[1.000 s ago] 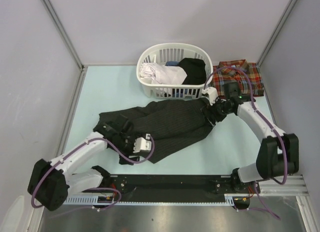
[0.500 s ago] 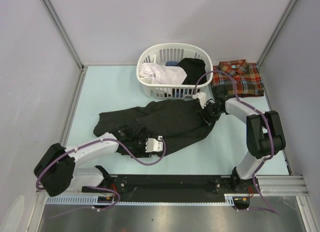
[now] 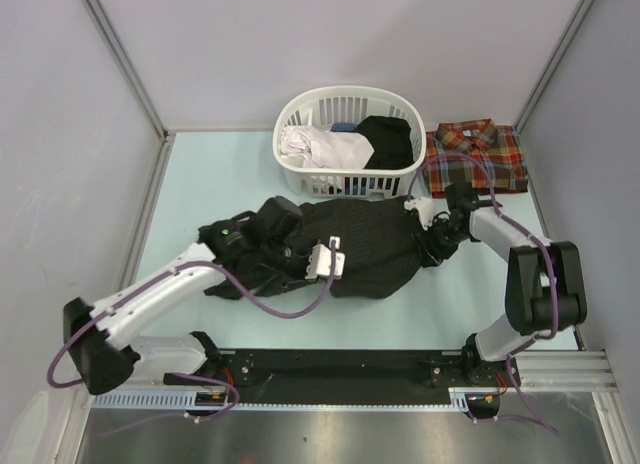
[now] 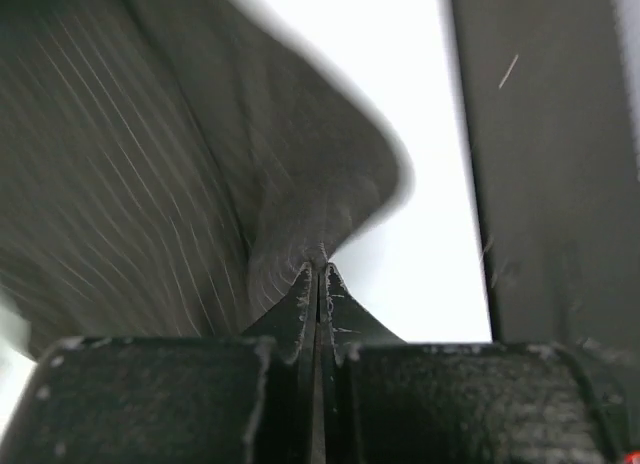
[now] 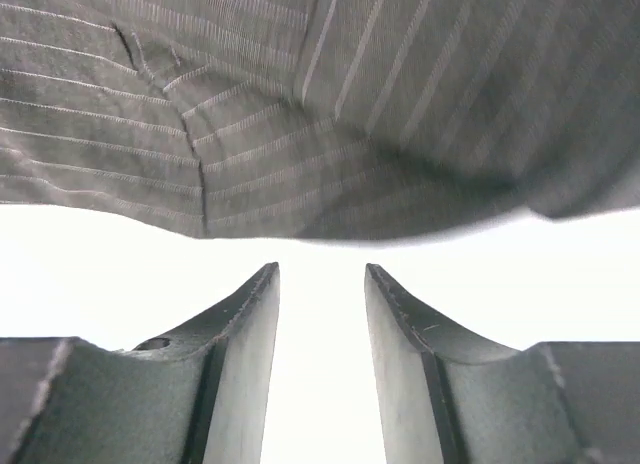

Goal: Fold and stack the long sleeve shirts
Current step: Flatten the shirt out

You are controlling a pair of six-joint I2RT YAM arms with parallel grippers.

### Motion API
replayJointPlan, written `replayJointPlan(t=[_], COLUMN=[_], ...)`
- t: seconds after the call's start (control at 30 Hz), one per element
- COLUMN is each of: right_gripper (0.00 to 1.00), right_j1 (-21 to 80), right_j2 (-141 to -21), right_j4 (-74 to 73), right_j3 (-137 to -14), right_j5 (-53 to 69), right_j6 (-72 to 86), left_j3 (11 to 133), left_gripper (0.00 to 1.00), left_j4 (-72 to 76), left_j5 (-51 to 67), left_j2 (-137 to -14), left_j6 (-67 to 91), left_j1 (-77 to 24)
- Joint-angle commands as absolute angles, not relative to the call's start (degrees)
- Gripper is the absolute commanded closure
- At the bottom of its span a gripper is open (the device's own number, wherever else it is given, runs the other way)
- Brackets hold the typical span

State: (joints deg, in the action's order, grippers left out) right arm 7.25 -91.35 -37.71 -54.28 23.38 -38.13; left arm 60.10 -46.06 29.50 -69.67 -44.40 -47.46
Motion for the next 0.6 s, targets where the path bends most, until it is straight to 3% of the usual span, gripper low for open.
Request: replayJointPlan(t=[0.0,0.27,0.43,0.57], right_gripper=[0.55,0.45,0.39,0.24], right_j1=[6.07,8.26,8.35,8.88], right_j2=[-82.10,-76.82,-79.10,-75.78], right_j4=[-42.36,-45.09,-44.56,-45.97], right_j3=[-54.93,-60.91,-59.24,-60.12], right_j5=[26.35,34.89,35.85,42.52], right_j6=[-40.08,-38.76,-39.90,-38.85], left_j3=[75.63,84.64,85.42,86.92], left_gripper=[1.00,1.00,1.00,1.00], left_j4=[-57.89,-66.00,-61.44,-60.21], left_j5=[44.80,49.48,56.07,59.13], left_j2=[-65.56,-67.06,-69.34,-73.56], left_j6=[-43.42,-44.39,-41.40,-40.26], left_j1=[-51.06,-50.37,-38.77,-32.37])
